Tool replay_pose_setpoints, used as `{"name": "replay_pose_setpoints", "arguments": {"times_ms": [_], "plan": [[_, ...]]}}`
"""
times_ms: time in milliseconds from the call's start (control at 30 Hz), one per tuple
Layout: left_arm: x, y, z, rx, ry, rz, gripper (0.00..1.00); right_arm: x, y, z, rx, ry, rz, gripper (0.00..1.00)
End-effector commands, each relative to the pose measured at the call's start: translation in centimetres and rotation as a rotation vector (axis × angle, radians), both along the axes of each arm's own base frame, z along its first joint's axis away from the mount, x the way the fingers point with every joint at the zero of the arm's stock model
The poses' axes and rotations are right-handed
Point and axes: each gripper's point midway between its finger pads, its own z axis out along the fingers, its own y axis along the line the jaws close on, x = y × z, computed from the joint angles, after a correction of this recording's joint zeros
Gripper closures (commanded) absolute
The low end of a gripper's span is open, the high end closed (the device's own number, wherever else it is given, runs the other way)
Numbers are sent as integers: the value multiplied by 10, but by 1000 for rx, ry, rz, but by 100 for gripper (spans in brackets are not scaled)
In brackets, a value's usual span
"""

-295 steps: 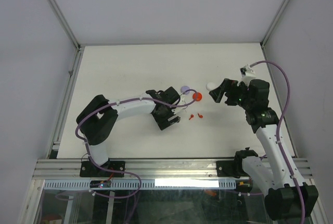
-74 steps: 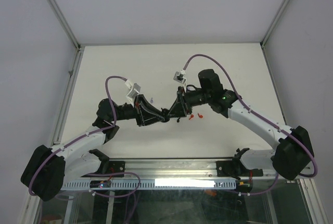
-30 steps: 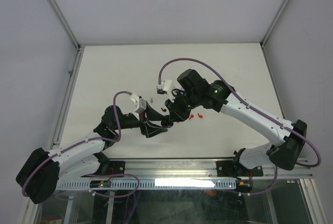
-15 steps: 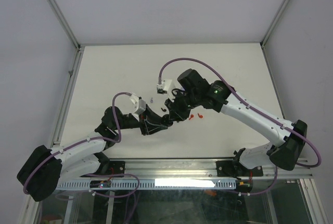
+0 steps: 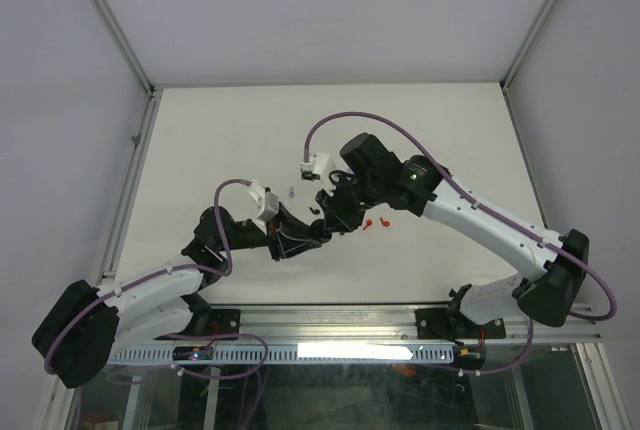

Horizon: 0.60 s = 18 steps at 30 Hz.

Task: Insert the wireless bluetooth earbuds into the charging case
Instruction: Open the charging case.

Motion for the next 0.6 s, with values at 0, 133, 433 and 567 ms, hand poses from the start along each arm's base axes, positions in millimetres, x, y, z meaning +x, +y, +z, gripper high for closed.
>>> {"name": "replay_pose_setpoints", "arguments": {"times_ms": [0, 133, 433, 567], "plan": [[-1, 3, 7, -43, -34, 28, 80, 1, 10, 15, 72, -33, 19, 97], [-4, 3, 10, -61, -31, 16, 69, 1, 10, 18, 80, -41, 20, 97], [-4, 2, 12, -68, -33, 5, 60, 0, 11, 15, 77, -31, 26, 97], [-3, 1, 14, -73, -30, 13, 61, -1, 13, 15, 85, -24, 33, 97]]}}
